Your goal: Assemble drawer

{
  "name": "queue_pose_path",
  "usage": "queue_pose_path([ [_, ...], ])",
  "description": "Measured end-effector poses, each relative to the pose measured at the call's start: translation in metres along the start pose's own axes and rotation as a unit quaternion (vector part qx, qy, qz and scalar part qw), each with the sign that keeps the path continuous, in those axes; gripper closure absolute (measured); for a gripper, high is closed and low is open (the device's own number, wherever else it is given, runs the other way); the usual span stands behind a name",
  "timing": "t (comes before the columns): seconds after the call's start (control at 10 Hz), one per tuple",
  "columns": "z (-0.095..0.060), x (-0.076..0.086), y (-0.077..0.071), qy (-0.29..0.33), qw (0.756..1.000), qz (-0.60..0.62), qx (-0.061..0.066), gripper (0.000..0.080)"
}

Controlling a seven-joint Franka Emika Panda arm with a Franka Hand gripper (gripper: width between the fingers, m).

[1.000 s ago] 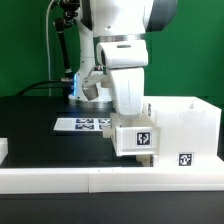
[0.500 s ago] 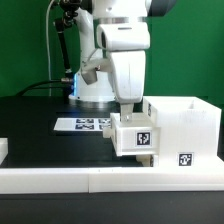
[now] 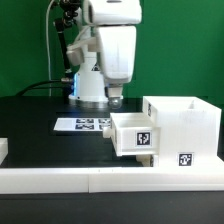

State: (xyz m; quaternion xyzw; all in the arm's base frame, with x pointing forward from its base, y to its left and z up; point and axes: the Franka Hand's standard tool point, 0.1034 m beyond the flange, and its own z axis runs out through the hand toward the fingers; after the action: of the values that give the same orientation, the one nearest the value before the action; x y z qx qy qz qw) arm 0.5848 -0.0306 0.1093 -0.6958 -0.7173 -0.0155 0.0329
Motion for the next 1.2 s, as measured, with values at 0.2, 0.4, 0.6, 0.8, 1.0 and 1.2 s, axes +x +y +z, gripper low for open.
queue_pose_path([
  [0.2, 0.011, -0.013, 0.015, -0.002, 1.000, -0.013, 0.009, 0.0150],
  [0.4, 0.012, -0.015, 0.014, 0.002, 1.000, -0.012, 0.009, 0.0150],
  [0.6, 0.017, -0.021, 0.010, 0.032, 0.999, -0.019, 0.008, 0.0150],
  [0.8, 0.042, -0.034, -0.009, 0.101, 0.995, 0.006, 0.015, 0.0150],
  [1.0, 0.054, -0.031, -0.009, 0.136, 0.990, 0.012, 0.019, 0.0150],
  [1.2, 0.055, -0.012, -0.003, 0.135, 0.990, 0.030, 0.023, 0.0150],
])
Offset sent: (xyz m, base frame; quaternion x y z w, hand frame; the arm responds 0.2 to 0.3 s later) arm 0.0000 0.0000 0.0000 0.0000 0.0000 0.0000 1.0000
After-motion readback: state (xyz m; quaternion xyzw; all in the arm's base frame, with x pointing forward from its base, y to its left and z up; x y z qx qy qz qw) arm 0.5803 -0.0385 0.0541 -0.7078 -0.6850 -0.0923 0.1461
